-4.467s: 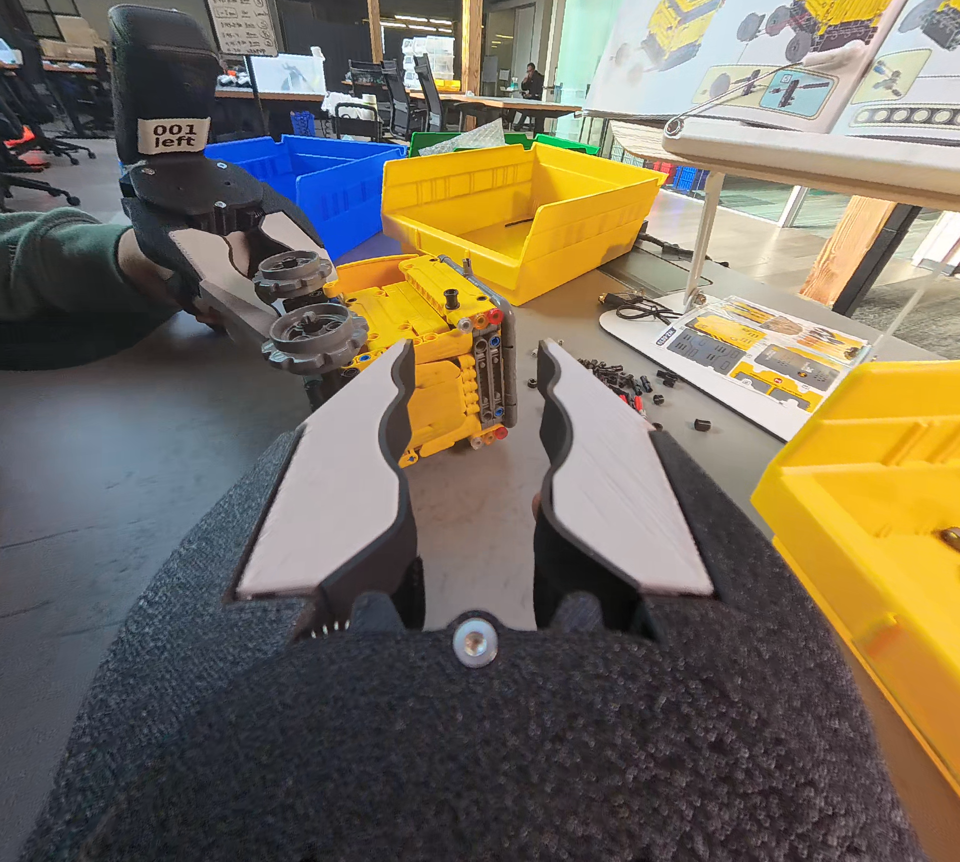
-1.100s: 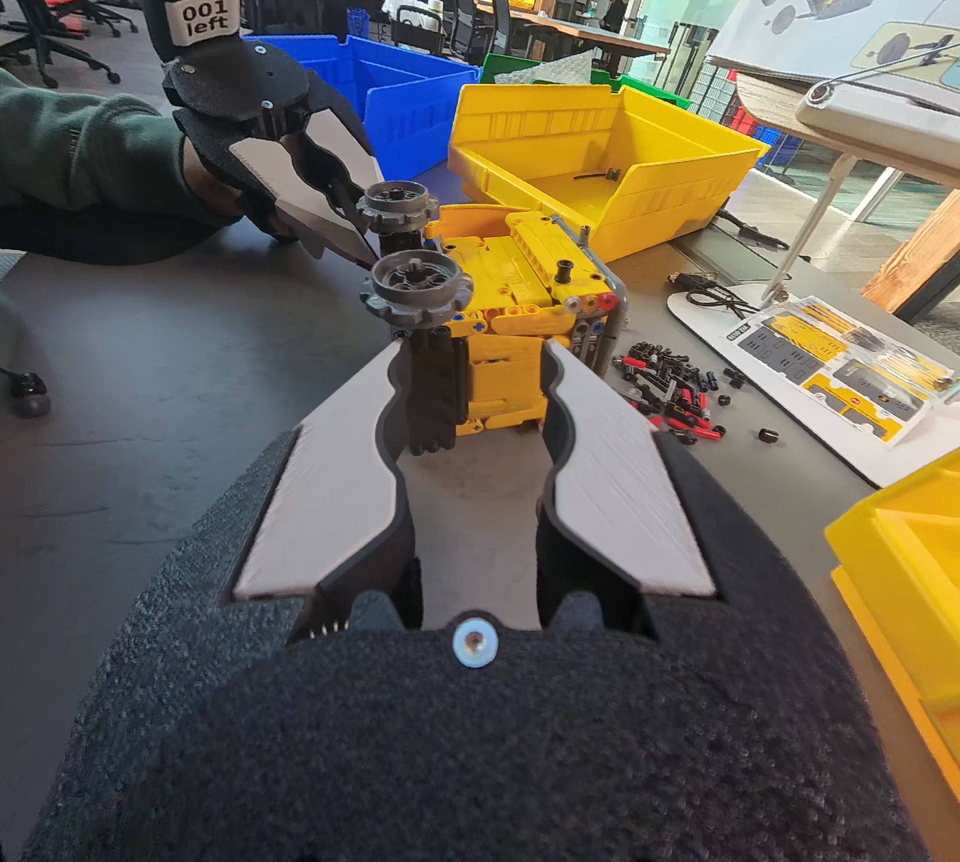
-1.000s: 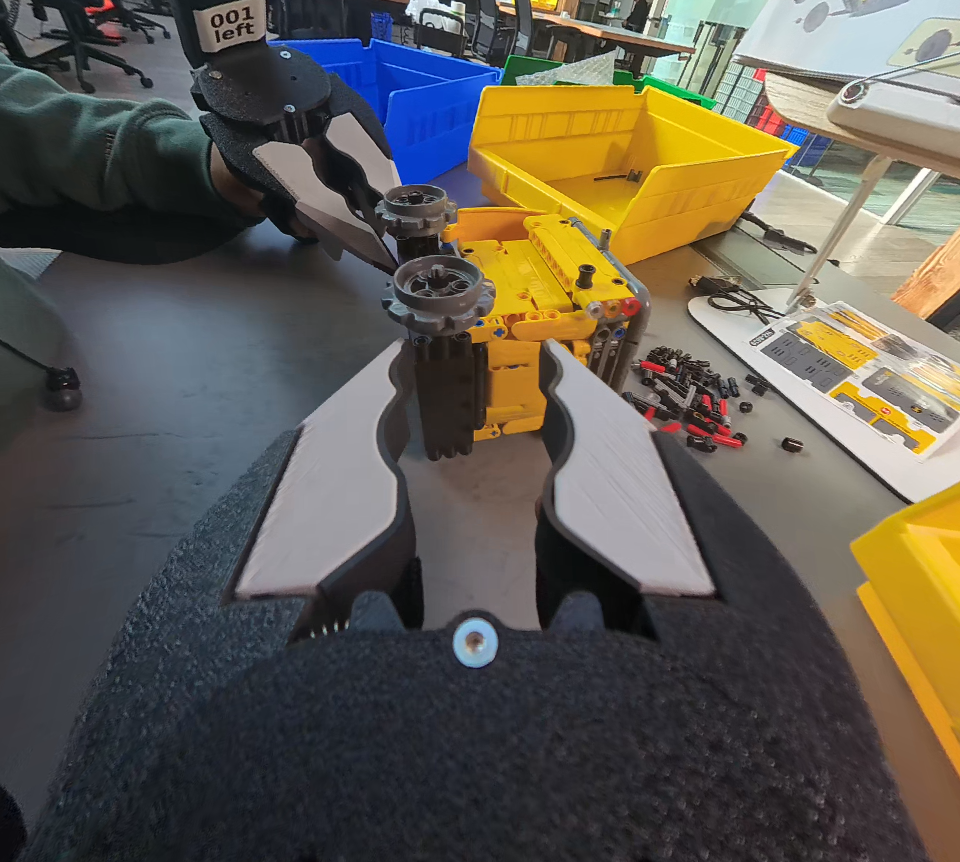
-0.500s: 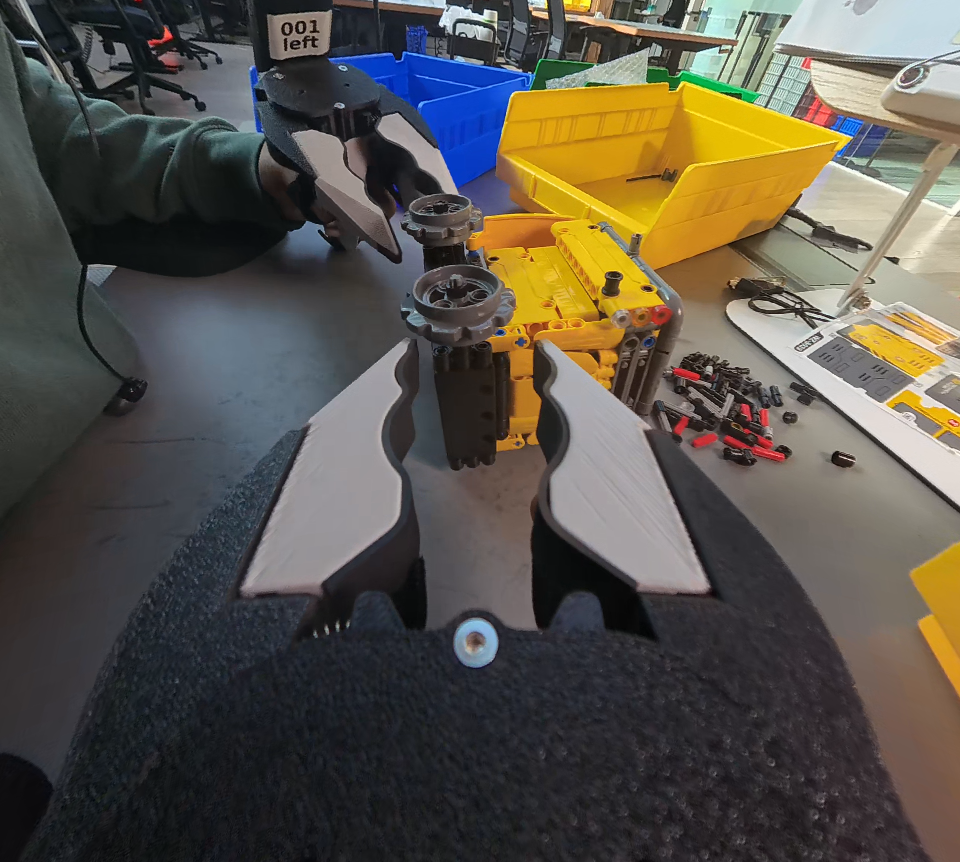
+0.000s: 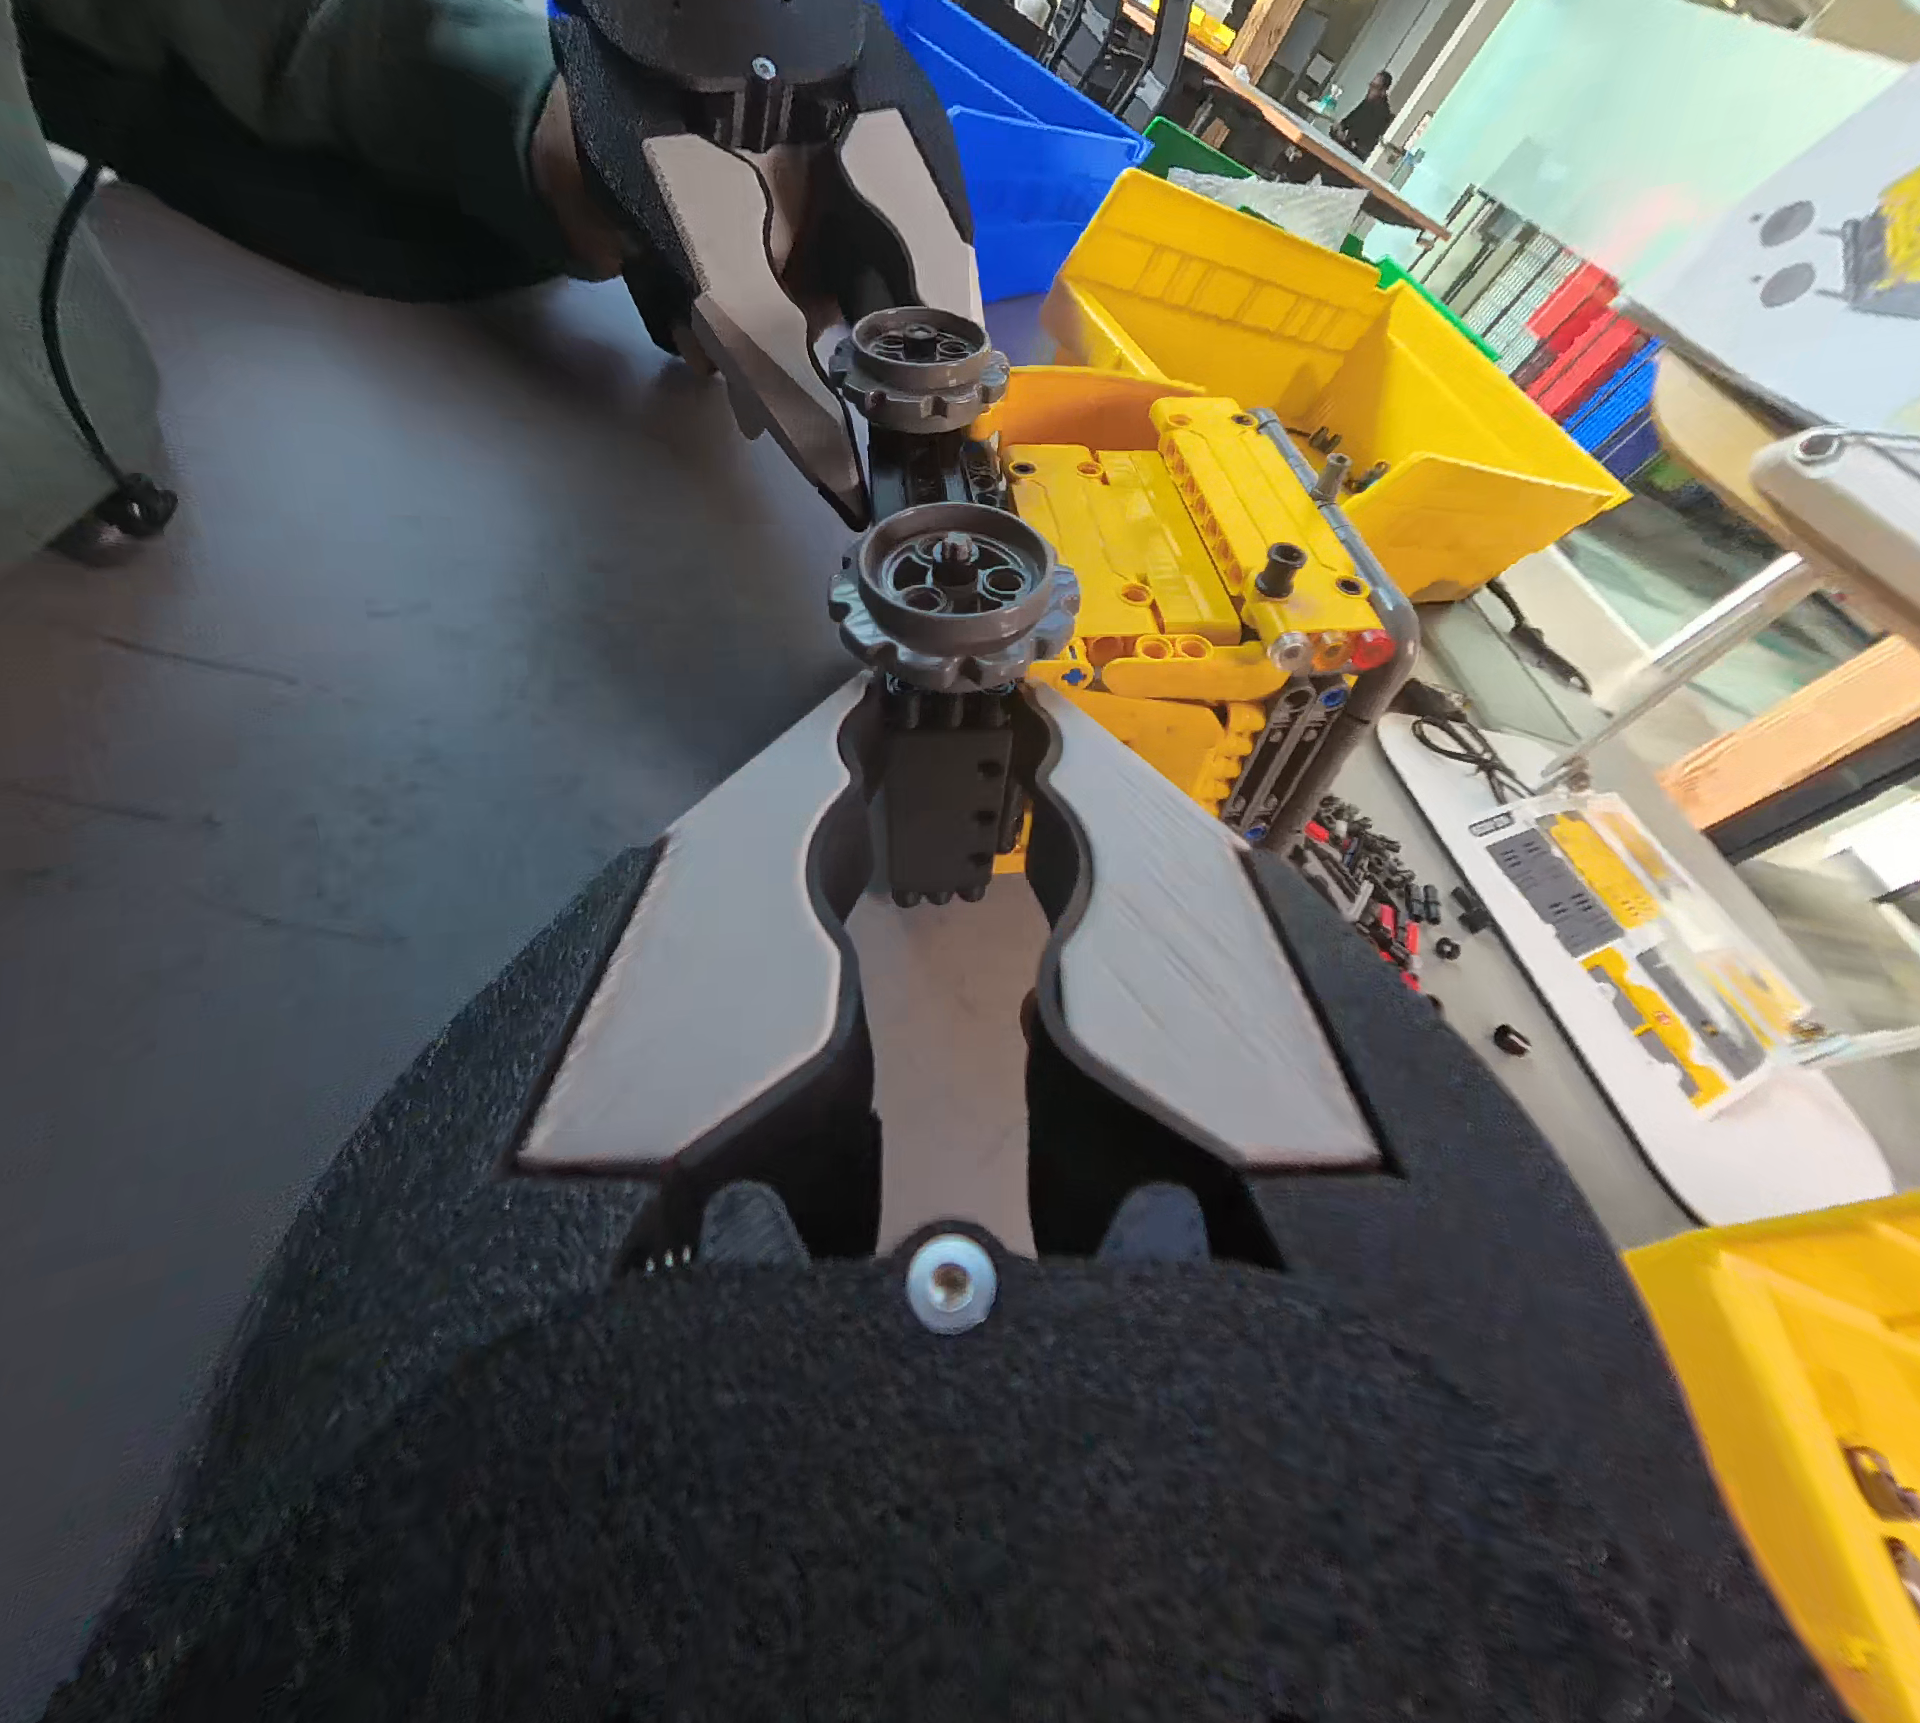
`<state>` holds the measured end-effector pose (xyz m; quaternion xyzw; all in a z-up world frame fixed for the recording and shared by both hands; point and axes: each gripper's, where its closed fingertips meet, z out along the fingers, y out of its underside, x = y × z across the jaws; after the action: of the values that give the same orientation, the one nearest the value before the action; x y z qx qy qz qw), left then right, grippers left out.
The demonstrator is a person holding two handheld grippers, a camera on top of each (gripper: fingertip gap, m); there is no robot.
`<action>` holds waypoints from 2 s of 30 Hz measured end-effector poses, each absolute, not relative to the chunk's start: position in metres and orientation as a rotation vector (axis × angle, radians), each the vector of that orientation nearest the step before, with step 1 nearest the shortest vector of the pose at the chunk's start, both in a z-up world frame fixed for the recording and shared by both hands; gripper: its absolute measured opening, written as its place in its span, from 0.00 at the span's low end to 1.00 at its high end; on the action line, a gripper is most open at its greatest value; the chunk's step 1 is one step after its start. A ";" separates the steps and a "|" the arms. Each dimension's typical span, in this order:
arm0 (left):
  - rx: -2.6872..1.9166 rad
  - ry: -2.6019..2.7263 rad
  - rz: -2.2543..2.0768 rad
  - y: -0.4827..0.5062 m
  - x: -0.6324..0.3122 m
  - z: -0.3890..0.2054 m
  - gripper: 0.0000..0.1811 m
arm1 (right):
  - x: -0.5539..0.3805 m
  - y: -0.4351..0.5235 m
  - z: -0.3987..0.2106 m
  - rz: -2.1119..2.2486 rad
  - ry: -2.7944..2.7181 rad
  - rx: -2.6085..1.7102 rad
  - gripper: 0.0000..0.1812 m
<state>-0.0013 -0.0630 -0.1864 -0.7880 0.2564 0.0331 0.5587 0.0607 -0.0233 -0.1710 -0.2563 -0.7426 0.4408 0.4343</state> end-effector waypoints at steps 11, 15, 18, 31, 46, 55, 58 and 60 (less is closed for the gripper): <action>-1.842 0.728 0.283 -0.065 -0.003 -0.193 0.18 | 0.063 -0.026 -0.178 0.919 -1.863 -0.493 0.13; -1.861 0.720 0.276 -0.065 -0.005 -0.196 0.18 | 0.062 -0.026 -0.178 0.934 -1.858 -0.513 0.13; -1.864 0.691 0.234 -0.064 -0.004 -0.194 0.18 | 0.060 -0.024 -0.176 0.967 -1.843 -0.563 0.13; -1.850 0.620 0.117 -0.065 -0.001 -0.185 0.18 | 0.055 -0.014 -0.170 1.056 -1.804 -0.728 0.14; -1.884 0.539 -0.009 -0.065 -0.003 -0.185 0.18 | 0.050 -0.005 -0.166 1.091 -1.755 -0.824 0.13; -1.889 0.482 -0.065 -0.065 -0.004 -0.181 0.17 | 0.048 -0.002 -0.166 1.097 -1.745 -0.859 0.12; -1.825 0.387 -0.212 -0.064 -0.001 -0.161 0.17 | 0.047 0.003 -0.156 1.191 -1.678 -0.932 0.10; -1.779 0.338 -0.285 -0.062 0.000 -0.146 0.17 | 0.045 0.006 -0.152 1.284 -1.642 -1.004 0.10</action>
<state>-0.0004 -0.0623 -0.1461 -0.7701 0.1461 -0.1235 0.6086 0.0454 0.0064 -0.1518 -0.3973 -0.6497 0.5082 0.4022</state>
